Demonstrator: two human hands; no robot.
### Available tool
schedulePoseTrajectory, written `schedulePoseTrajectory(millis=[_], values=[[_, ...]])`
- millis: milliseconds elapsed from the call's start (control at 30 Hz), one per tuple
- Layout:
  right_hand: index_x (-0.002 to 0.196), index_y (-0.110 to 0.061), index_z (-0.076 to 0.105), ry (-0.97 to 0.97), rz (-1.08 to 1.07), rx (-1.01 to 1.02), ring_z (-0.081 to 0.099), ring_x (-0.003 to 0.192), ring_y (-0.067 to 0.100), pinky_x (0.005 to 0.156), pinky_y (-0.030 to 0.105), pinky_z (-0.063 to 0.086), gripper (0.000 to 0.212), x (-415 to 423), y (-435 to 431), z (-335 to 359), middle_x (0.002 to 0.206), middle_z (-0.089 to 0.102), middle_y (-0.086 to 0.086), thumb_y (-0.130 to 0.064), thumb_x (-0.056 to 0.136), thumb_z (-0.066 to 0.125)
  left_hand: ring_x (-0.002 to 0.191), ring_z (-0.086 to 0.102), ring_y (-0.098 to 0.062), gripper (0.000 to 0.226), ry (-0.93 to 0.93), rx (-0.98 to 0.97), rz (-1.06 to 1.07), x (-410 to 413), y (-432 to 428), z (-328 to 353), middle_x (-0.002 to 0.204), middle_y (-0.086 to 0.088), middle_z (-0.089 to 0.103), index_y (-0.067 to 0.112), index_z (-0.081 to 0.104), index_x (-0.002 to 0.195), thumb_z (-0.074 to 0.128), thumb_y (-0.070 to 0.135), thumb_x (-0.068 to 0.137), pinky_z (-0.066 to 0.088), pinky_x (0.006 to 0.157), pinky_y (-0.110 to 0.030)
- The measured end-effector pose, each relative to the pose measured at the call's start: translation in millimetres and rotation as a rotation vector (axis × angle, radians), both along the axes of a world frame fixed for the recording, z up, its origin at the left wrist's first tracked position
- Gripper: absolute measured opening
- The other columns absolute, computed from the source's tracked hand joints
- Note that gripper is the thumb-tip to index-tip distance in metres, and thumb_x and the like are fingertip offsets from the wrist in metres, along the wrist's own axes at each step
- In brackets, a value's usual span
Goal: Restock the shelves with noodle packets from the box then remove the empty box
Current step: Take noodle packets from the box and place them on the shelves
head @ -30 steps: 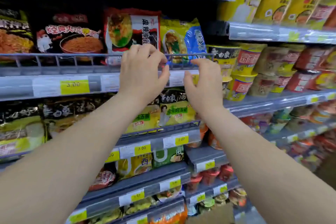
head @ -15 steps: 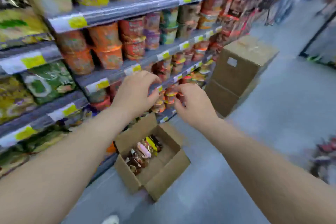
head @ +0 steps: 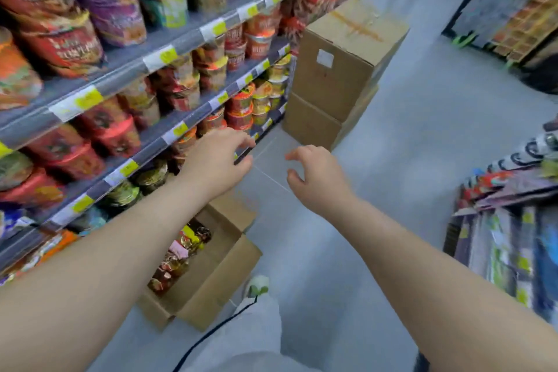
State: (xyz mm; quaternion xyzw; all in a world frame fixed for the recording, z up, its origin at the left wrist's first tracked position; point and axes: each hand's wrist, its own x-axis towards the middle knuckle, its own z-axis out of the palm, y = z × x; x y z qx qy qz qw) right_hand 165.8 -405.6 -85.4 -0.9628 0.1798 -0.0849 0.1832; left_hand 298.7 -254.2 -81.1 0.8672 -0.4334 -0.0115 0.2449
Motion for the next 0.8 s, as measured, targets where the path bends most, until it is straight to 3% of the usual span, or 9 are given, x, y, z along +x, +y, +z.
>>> schedulePoseTrajectory(millis=[167, 333, 600, 800], values=[[0.118, -0.013, 0.059, 0.072, 0.008, 0.003, 0.05, 0.113, 0.025, 0.094, 0.035, 0.04, 0.031, 60.5, -59.7, 9.5, 0.117, 0.062, 0.005, -0.02, 0.089, 0.052, 0.109, 0.05, -0.022, 0.023, 0.132, -0.011, 0.103, 62.6, -57.5, -6.7, 0.11, 0.0, 0.061, 0.019, 0.063, 0.111, 0.057, 0.023, 0.089, 0.041, 0.088, -0.033], [0.117, -0.013, 0.06, 0.08, 0.097, 0.027, 0.052, 0.108, 0.025, 0.091, 0.037, 0.044, 0.031, 119.1, -106.9, 11.2, 0.113, 0.062, 0.006, -0.02, 0.089, 0.052, 0.112, 0.048, -0.019, 0.023, 0.125, 0.01, 0.21, 109.3, -92.4, -4.0, 0.112, 0.003, 0.061, 0.022, 0.064, 0.112, 0.058, 0.025, 0.09, 0.038, 0.085, -0.028], [0.102, -0.007, 0.063, 0.116, 0.528, 0.04, 0.053, 0.095, 0.031, 0.079, 0.041, 0.046, 0.021, 250.6, -163.2, -6.6, 0.096, 0.064, 0.012, -0.013, 0.083, 0.057, 0.107, 0.054, -0.026, 0.024, 0.129, 0.021, 0.557, 158.8, -115.6, -19.8, 0.109, -0.003, 0.064, 0.016, 0.065, 0.109, 0.059, 0.026, 0.088, 0.041, 0.089, -0.034], [0.11, -0.012, 0.063, 0.198, 0.925, 0.03, 0.055, 0.105, 0.027, 0.087, 0.037, 0.046, 0.028, 317.1, -156.6, -12.2, 0.109, 0.064, 0.008, -0.019, 0.085, 0.056, 0.102, 0.056, -0.027, 0.022, 0.214, -0.028, 1.001, 136.6, -110.7, -21.1, 0.103, -0.008, 0.064, 0.014, 0.067, 0.105, 0.065, 0.02, 0.084, 0.043, 0.089, -0.034]])
